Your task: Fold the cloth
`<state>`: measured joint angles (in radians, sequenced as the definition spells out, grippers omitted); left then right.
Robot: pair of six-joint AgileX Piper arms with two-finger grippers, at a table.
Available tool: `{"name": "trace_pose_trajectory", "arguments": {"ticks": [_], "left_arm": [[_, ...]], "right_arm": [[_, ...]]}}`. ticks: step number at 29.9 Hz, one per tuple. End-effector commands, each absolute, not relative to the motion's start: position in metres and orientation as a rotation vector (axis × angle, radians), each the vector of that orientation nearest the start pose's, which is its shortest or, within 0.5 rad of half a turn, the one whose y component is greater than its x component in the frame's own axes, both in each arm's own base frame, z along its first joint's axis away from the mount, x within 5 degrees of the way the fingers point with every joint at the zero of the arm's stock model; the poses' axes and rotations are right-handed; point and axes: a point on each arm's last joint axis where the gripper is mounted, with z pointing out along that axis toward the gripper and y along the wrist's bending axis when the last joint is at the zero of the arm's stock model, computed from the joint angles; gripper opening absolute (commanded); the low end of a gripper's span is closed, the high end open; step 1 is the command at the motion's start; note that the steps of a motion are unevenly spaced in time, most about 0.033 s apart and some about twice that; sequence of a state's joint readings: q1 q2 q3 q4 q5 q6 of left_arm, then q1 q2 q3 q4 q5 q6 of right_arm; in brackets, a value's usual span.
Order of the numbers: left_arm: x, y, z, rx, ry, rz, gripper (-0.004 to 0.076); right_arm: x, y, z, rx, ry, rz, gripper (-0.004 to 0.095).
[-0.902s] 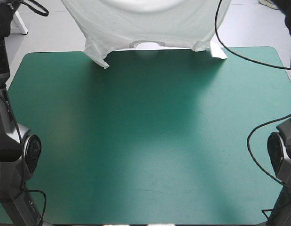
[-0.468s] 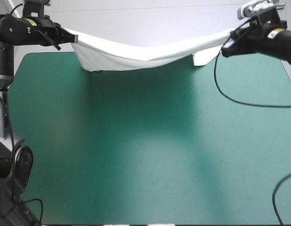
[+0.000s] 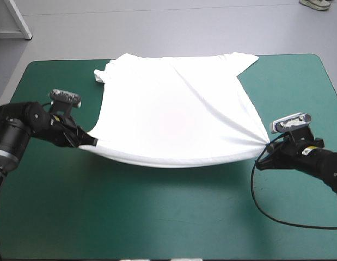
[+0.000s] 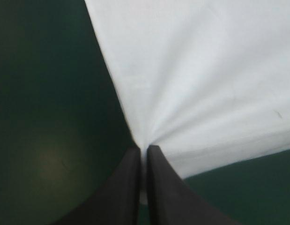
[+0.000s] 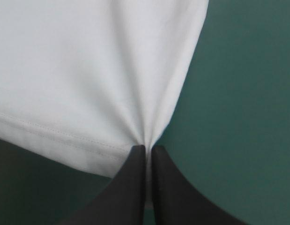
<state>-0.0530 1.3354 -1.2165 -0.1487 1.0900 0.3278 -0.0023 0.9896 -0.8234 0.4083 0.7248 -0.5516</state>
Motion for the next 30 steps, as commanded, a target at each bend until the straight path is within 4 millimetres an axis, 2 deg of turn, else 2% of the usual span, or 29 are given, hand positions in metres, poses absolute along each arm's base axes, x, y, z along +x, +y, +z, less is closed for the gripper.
{"name": "trace_pose_trajectory", "arguments": {"ticks": [1, 4, 7, 12, 16, 21, 25, 30], "left_arm": [[0.239, -0.025, 0.320, 0.445, 2.637, -0.112, 0.0019], [0.222, -0.024, 0.292, 0.444, 2.725, -0.128, 0.0019], [0.208, -0.022, 0.274, 0.448, 2.785, -0.121, 0.0019], [0.186, -0.015, 0.261, 0.390, 2.839, -0.048, 0.0019], [0.166, -0.009, 0.265, 0.362, 2.850, 0.027, 0.0019], [0.142, -0.008, 0.272, 0.360, 2.884, 0.023, 0.0019], [0.128, -0.008, 0.268, 0.359, 2.894, 0.011, 0.0019], [0.120, -0.012, 0.256, 0.364, 2.953, -0.077, 0.0019]], "right_arm": [[0.183, 0.023, 0.309, -0.346, 2.292, 0.214, 0.0008], [0.174, 0.023, 0.285, -0.308, 2.388, 0.259, 0.0003], [0.166, 0.024, 0.264, -0.302, 2.472, 0.282, 0.0003], [0.151, 0.024, 0.240, -0.270, 2.616, 0.315, 0.0003], [0.139, 0.023, 0.238, -0.246, 2.672, 0.325, 0.0004], [0.118, 0.018, 0.243, -0.220, 2.743, 0.259, 0.0004], [0.107, 0.018, 0.251, -0.227, 2.689, 0.247, 0.0003], [0.101, 0.020, 0.253, -0.240, 2.729, 0.270, 0.0003]]}}
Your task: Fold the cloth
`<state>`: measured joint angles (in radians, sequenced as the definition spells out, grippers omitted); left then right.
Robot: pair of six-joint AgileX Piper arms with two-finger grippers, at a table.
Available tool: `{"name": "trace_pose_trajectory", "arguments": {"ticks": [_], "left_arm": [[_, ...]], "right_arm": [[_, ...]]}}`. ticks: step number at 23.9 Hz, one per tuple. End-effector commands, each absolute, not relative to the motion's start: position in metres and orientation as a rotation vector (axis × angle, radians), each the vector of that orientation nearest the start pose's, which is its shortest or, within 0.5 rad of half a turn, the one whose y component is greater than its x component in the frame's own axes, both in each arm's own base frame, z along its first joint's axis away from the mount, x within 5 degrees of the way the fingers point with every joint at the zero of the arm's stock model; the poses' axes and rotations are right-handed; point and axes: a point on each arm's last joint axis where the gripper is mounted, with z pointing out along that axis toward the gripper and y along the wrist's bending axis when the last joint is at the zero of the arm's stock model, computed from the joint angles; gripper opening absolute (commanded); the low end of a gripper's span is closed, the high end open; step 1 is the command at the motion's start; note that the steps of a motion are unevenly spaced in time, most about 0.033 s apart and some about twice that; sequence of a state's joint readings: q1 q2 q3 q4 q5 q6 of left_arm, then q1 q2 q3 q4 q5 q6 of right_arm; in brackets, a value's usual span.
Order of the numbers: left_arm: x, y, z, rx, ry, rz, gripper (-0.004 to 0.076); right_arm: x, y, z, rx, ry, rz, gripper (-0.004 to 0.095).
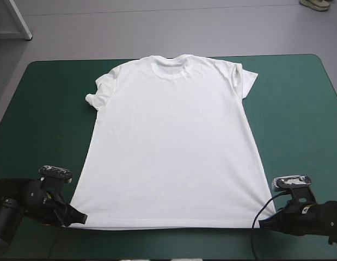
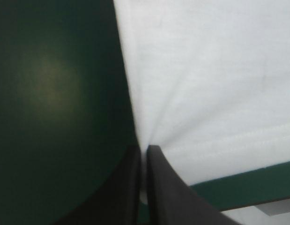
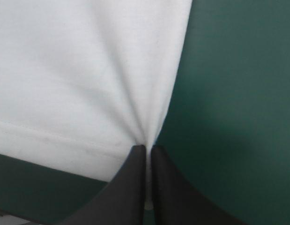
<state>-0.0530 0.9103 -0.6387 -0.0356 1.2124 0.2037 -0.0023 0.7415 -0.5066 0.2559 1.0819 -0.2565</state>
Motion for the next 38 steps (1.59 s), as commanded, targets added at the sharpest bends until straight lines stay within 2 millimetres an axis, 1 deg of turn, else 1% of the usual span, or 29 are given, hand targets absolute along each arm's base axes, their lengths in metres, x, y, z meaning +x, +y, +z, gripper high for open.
{"name": "trace_pose_trajectory", "arguments": {"ticks": [1, 4, 8, 13, 14, 15, 16, 17, 19, 20, 21, 22, 23, 24, 25, 26, 28, 30, 32, 33, 34, 36, 38], "left_arm": [[0.118, -0.014, 0.251, 0.383, 2.965, -0.109, 0.0019], [0.115, -0.016, 0.243, 0.399, 2.981, -0.140, 0.0019], [0.114, -0.016, 0.241, 0.395, 2.981, -0.148, 0.0019], [0.116, -0.016, 0.242, 0.392, 2.963, -0.142, 0.0020], [0.116, -0.016, 0.242, 0.392, 2.963, -0.142, 0.0023], [0.116, -0.016, 0.242, 0.394, 2.962, -0.141, 0.0030], [0.116, -0.016, 0.242, 0.405, 2.961, -0.141, 0.0069], [0.116, -0.016, 0.242, 0.405, 2.961, -0.141, 0.0094], [0.116, -0.017, 0.242, 0.408, 2.959, -0.148, 0.0179], [0.116, -0.017, 0.242, 0.404, 2.956, -0.157, 0.0268], [0.118, -0.018, 0.243, 0.399, 2.942, -0.163, 0.0355], [0.122, -0.018, 0.251, 0.381, 2.877, -0.160, 0.0449], [0.127, -0.018, 0.259, 0.342, 2.798, -0.150, 0.0480], [0.140, -0.018, 0.278, 0.241, 2.619, -0.138, 0.0492], [0.148, -0.018, 0.287, 0.199, 2.527, -0.136, 0.0492], [0.162, -0.018, 0.298, 0.143, 2.436, -0.139, 0.0491], [0.180, -0.019, 0.305, 0.112, 2.394, -0.141, 0.0491], [0.213, -0.020, 0.309, 0.080, 2.354, -0.145, 0.0491], [0.246, -0.023, 0.307, 0.044, 2.351, -0.172, 0.0491], [0.260, -0.024, 0.306, 0.028, 2.342, -0.185, 0.0491], [0.278, -0.025, 0.305, 0.014, 2.334, -0.192, 0.0491], [0.297, -0.025, 0.305, 0.007, 2.327, -0.191, 0.0491], [0.316, -0.026, 0.302, 0.000, 2.340, -0.193, 0.0487]], "right_arm": [[0.101, 0.020, 0.253, -0.239, 2.728, 0.272, 0.0003], [0.102, 0.020, 0.254, -0.240, 2.717, 0.268, 0.0003], [0.102, 0.020, 0.254, -0.241, 2.719, 0.269, 0.0014], [0.101, 0.020, 0.254, -0.241, 2.717, 0.272, 0.0141], [0.100, 0.020, 0.254, -0.242, 2.719, 0.272, 0.0207], [0.100, 0.020, 0.254, -0.240, 2.717, 0.275, 0.0249], [0.101, 0.020, 0.254, -0.239, 2.715, 0.277, 0.0348], [0.101, 0.020, 0.254, -0.238, 2.712, 0.276, 0.0388], [0.103, 0.020, 0.255, -0.231, 2.688, 0.268, 0.0474], [0.106, 0.019, 0.257, -0.224, 2.657, 0.259, 0.0512], [0.109, 0.019, 0.262, -0.217, 2.615, 0.245, 0.0518], [0.117, 0.018, 0.272, -0.199, 2.517, 0.218, 0.0517], [0.122, 0.017, 0.280, -0.187, 2.453, 0.202, 0.0517], [0.130, 0.017, 0.295, -0.154, 2.328, 0.195, 0.0517], [0.135, 0.016, 0.305, -0.135, 2.257, 0.193, 0.0514], [0.139, 0.016, 0.316, -0.109, 2.169, 0.191, 0.0511], [0.145, 0.015, 0.331, -0.093, 2.074, 0.184, 0.0511], [0.153, 0.015, 0.345, -0.120, 2.011, 0.158, 0.0510], [0.160, 0.014, 0.350, -0.121, 2.004, 0.152, 0.0508], [0.164, 0.014, 0.350, -0.119, 2.014, 0.155, 0.0501], [0.168, 0.014, 0.349, -0.119, 2.027, 0.156, 0.0473], [0.171, 0.014, 0.346, -0.117, 2.039, 0.157, 0.0441], [0.174, 0.014, 0.344, -0.125, 2.048, 0.152, 0.0434]]}}
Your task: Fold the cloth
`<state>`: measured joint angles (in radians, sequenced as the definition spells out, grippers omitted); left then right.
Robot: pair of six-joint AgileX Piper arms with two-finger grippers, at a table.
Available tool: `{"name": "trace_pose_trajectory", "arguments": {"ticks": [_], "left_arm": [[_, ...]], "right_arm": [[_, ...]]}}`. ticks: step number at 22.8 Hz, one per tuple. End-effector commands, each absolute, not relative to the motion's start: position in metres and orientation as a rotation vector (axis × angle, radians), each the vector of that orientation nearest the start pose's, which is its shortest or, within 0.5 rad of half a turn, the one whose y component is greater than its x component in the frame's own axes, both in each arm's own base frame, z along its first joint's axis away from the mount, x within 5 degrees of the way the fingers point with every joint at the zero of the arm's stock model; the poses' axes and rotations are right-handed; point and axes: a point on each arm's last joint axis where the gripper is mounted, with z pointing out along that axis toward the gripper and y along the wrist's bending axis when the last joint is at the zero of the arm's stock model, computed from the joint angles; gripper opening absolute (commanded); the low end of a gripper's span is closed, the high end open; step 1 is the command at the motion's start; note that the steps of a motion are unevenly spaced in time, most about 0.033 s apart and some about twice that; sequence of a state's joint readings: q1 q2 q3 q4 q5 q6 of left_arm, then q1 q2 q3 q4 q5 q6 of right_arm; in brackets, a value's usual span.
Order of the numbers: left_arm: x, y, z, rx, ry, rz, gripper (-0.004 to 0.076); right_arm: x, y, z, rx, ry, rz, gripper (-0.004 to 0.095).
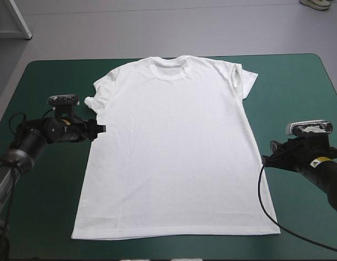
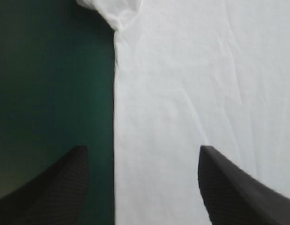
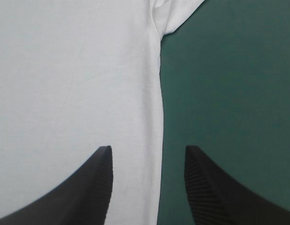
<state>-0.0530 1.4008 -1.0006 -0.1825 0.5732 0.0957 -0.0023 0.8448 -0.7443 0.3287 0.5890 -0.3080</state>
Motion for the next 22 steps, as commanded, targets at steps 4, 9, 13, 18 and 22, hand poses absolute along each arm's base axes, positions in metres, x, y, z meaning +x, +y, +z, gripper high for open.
{"name": "trace_pose_trajectory", "arguments": {"ticks": [4, 9, 13, 18, 22], "left_arm": [[0.344, -0.028, 0.283, -0.007, 2.413, -0.199, 0.0480], [0.359, -0.029, 0.254, -0.021, 2.486, -0.202, 0.0480], [0.369, -0.031, 0.233, -0.038, 2.521, -0.219, 0.0480], [0.367, -0.033, 0.229, 0.042, 2.559, -0.223, 0.0289], [0.368, -0.033, 0.226, 0.106, 2.560, -0.202, 0.0024]], "right_arm": [[0.177, 0.014, 0.342, -0.144, 2.059, 0.140, 0.0431], [0.177, 0.014, 0.343, -0.150, 2.053, 0.134, 0.0431], [0.178, 0.013, 0.345, -0.145, 2.036, 0.129, 0.0430], [0.180, 0.012, 0.348, -0.132, 1.997, 0.116, 0.0417], [0.182, 0.012, 0.347, -0.170, 1.998, 0.089, 0.0398]]}}
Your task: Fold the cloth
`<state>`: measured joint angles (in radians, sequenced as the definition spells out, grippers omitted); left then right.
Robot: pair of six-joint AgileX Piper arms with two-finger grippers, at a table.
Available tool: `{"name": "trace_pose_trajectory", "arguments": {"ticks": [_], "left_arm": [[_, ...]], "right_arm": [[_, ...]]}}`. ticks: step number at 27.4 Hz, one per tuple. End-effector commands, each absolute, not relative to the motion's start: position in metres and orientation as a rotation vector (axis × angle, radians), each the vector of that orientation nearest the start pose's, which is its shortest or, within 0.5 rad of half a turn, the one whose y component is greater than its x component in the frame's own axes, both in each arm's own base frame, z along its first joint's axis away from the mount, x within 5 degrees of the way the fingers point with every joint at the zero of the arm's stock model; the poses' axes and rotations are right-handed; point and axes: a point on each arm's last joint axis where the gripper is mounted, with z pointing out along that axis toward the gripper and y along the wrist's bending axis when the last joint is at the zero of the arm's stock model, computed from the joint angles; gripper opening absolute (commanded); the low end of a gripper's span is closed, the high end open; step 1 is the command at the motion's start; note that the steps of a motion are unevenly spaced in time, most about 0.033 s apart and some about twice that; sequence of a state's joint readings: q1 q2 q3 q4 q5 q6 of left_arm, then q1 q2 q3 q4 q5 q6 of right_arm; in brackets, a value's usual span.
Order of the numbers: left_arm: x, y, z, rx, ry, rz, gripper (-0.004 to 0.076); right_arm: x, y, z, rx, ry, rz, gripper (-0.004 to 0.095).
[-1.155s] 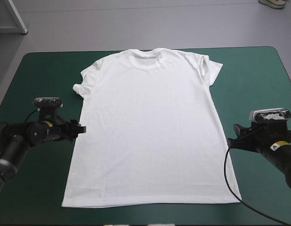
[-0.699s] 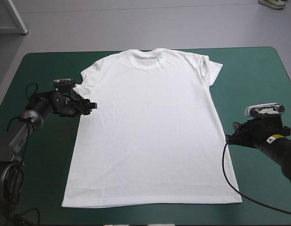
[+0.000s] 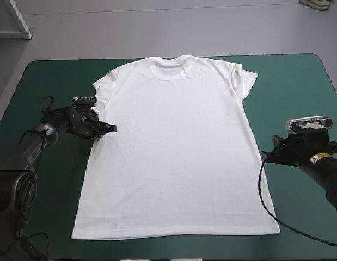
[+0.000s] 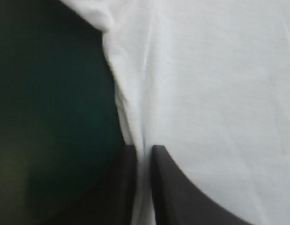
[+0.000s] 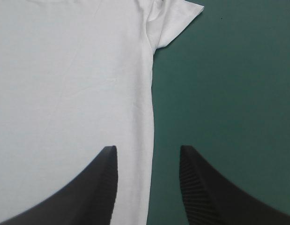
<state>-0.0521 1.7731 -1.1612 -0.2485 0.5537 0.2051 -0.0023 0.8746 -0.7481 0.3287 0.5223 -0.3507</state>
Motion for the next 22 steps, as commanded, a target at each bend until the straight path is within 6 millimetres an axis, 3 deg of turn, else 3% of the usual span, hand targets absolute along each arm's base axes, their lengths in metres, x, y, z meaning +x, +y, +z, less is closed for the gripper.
{"name": "trace_pose_trajectory", "arguments": {"ticks": [1, 6, 15, 22], "left_arm": [[0.368, -0.033, 0.226, 0.106, 2.560, -0.202, 0.0024], [0.368, -0.033, 0.226, 0.112, 2.560, -0.201, 0.0023], [0.367, -0.033, 0.226, 0.133, 2.567, -0.198, 0.0022], [0.367, -0.033, 0.226, 0.139, 2.569, -0.197, 0.0022]], "right_arm": [[0.184, 0.012, 0.346, -0.179, 2.003, 0.084, 0.0398], [0.228, 0.017, 0.320, -0.247, 2.149, 0.152, 0.0484], [0.321, 0.021, 0.301, -0.205, 2.235, 0.251, 0.0482], [0.367, 0.024, 0.273, -0.231, 2.347, 0.313, 0.0470]]}}
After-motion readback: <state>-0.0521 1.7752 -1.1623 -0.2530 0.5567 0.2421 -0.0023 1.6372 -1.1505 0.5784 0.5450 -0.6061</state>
